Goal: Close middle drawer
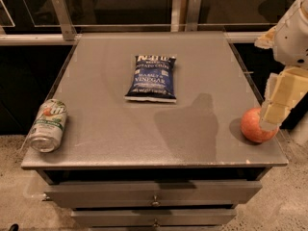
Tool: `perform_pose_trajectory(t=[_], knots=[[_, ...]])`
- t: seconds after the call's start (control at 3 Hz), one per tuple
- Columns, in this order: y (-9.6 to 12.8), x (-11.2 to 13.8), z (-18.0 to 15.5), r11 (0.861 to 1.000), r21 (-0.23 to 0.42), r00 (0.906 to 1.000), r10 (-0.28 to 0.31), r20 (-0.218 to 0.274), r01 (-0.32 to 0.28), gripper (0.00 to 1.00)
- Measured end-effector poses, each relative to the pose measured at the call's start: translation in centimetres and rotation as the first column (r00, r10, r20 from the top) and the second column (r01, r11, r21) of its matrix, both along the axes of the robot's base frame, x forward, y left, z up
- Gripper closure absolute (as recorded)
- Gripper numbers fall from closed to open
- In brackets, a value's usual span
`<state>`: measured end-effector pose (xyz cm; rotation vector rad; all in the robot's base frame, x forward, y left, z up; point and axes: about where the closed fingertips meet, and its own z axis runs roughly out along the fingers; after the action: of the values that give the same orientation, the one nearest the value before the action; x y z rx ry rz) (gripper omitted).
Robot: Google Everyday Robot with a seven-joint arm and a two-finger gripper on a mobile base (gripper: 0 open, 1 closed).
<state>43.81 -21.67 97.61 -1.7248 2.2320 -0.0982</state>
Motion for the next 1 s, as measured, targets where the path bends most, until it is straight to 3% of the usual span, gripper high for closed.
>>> perform_pose_trajectory(t=[0.67,1.0], knots=[[0.7,0.5,-0.3,1.000,0.024,0.9998,0.007,0.021,-0.008,0.00],[2.5,1.9,-1.6,0.996,0.082,0.9984,0.033,0.046,-0.036,0.00]])
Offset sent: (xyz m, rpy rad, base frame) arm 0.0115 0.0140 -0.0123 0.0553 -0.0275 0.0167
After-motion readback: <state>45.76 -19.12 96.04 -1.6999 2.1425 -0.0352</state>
